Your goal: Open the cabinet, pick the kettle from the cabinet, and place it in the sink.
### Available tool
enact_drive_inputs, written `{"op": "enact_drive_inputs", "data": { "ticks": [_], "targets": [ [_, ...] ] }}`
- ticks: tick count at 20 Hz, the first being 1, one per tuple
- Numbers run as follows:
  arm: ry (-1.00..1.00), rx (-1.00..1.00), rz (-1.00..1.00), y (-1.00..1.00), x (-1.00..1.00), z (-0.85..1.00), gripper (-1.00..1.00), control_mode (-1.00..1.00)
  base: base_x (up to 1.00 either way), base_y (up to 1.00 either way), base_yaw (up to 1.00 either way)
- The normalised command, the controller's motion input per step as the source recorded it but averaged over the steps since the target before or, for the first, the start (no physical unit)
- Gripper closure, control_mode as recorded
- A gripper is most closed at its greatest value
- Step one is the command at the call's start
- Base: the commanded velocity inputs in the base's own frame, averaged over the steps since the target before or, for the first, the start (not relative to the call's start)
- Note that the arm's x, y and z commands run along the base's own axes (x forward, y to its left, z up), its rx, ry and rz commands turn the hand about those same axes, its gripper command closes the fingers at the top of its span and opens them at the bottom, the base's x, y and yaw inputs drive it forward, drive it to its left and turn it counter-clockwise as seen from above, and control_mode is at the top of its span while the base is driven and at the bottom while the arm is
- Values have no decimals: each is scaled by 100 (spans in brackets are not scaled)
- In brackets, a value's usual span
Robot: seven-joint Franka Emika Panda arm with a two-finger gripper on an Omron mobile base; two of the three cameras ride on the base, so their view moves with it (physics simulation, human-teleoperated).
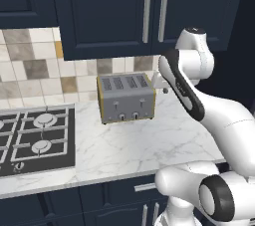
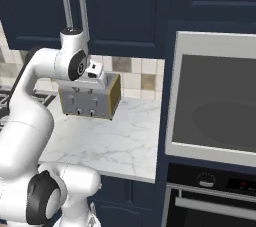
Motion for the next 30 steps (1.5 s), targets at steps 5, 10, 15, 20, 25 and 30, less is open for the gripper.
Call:
{"op": "enact_drive_inputs", "data": {
  "ticks": [5,10,15,20,25,30],
  "targets": [
    [-6,0,3,0,-7,0,-100,-100,0,0,0],
    [-29,0,0,0,-27,2,-100,-100,0,0,0],
    [-40,-2,0,5,-24,17,-100,-100,0,0,0],
    [-22,-3,-2,8,-8,31,-100,-100,0,0,0],
    [-4,-6,-3,10,0,42,-100,-100,0,0,0],
    [-3,-10,0,5,-1,41,-100,-100,0,0,0]
  ]
}}
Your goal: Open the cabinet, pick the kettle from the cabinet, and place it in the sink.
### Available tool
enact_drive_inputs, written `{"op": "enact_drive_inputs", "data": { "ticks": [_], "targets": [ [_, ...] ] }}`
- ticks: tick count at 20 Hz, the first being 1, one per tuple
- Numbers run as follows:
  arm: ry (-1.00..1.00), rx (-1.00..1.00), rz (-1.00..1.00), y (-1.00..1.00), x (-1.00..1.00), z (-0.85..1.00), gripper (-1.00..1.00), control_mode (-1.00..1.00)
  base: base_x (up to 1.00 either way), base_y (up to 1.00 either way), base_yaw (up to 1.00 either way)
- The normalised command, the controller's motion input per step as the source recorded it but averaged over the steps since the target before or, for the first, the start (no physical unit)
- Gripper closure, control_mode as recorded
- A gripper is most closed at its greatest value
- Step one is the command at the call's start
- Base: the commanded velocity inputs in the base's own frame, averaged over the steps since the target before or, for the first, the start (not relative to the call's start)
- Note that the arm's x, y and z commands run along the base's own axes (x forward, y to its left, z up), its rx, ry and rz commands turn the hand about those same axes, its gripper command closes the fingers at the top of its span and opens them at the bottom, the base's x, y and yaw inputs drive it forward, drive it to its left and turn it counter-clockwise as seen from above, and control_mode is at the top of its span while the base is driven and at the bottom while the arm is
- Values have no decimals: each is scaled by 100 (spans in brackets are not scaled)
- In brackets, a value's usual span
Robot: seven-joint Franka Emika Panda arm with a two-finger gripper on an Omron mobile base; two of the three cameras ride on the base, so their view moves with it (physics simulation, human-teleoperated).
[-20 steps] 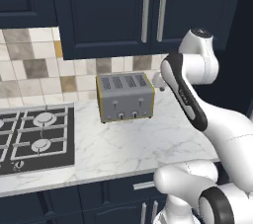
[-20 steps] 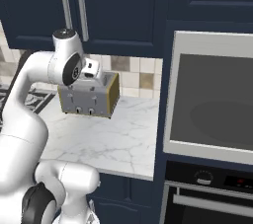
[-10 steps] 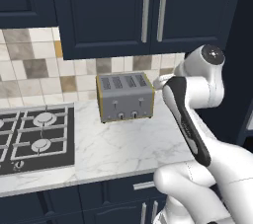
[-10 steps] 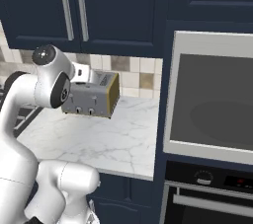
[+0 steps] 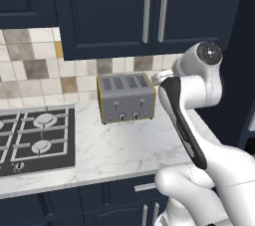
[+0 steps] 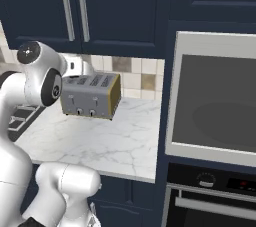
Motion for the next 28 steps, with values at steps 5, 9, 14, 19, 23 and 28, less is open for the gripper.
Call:
{"op": "enact_drive_inputs", "data": {
  "ticks": [5,9,14,19,23,28],
  "targets": [
    [0,-1,0,1,0,31,-100,-100,0,0,0],
    [0,13,0,0,0,26,-100,-100,0,0,0],
    [-3,1,0,0,0,35,-100,-100,0,0,0],
    [-3,-5,-3,0,4,40,-100,-100,0,0,0],
    [0,-3,-2,0,10,35,-100,-100,0,0,0],
    [-4,0,-1,0,16,25,-100,-100,0,0,0]
  ]
}}
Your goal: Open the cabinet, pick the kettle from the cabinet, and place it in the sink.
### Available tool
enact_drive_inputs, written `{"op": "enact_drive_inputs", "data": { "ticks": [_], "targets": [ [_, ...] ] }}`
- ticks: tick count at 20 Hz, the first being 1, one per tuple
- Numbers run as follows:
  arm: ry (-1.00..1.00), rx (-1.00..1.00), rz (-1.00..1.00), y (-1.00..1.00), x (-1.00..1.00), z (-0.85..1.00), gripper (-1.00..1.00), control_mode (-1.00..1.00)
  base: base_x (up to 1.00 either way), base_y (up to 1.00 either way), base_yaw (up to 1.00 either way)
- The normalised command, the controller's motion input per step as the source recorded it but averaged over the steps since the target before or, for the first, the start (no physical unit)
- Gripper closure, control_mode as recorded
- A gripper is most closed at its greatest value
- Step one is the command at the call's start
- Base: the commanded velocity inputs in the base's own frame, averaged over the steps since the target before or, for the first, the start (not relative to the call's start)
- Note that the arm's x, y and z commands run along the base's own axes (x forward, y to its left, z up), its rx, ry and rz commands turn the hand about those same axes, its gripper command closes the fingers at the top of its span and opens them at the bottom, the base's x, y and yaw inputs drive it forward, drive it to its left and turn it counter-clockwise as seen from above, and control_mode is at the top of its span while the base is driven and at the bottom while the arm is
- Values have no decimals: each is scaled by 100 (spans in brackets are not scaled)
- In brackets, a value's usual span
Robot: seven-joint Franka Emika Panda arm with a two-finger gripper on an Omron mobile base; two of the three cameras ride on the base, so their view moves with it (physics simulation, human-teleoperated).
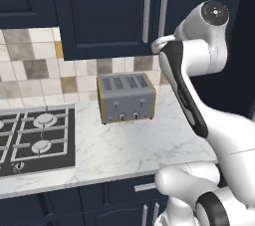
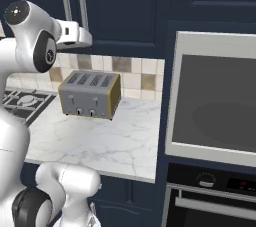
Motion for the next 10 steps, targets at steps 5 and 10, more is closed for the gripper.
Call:
{"op": "enact_drive_inputs", "data": {
  "ticks": [5,10],
  "targets": [
    [-11,0,0,-3,21,14,-100,-100,0,0,0],
    [-4,0,0,-5,33,8,-100,-100,0,0,0]
  ]
}}
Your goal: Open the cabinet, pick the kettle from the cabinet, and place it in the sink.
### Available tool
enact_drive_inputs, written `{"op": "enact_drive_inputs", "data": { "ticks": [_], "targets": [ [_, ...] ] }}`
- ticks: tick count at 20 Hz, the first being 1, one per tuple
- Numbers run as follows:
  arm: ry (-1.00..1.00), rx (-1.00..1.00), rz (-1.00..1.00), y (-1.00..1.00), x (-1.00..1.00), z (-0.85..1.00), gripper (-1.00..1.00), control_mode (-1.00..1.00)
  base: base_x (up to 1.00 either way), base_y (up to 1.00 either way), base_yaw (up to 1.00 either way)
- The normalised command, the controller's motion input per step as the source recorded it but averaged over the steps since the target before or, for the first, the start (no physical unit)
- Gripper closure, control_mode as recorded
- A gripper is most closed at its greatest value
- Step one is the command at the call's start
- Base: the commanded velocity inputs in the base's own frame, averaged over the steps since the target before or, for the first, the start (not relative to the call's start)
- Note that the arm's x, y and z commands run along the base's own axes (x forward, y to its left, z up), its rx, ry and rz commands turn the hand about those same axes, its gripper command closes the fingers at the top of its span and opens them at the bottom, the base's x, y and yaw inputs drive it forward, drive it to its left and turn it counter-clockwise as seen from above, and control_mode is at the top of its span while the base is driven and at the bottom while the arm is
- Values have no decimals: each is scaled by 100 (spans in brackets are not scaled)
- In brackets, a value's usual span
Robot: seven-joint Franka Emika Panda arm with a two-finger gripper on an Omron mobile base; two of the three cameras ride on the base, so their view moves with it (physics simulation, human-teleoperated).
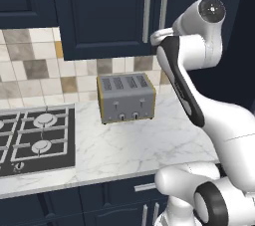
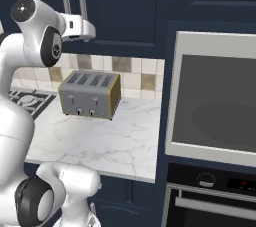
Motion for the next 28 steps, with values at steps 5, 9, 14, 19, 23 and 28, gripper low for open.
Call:
{"op": "enact_drive_inputs", "data": {
  "ticks": [5,9,14,19,23,28],
  "targets": [
    [0,2,0,-4,42,1,-100,-100,0,0,0],
    [0,5,0,-1,43,7,-100,-100,0,0,0],
    [0,1,0,3,46,6,-100,-100,0,0,0],
    [0,0,0,3,44,3,-100,-100,0,0,0],
    [1,0,-1,9,44,0,-100,-100,0,0,0],
    [0,0,0,9,41,-4,-100,-100,0,0,0]
  ]
}}
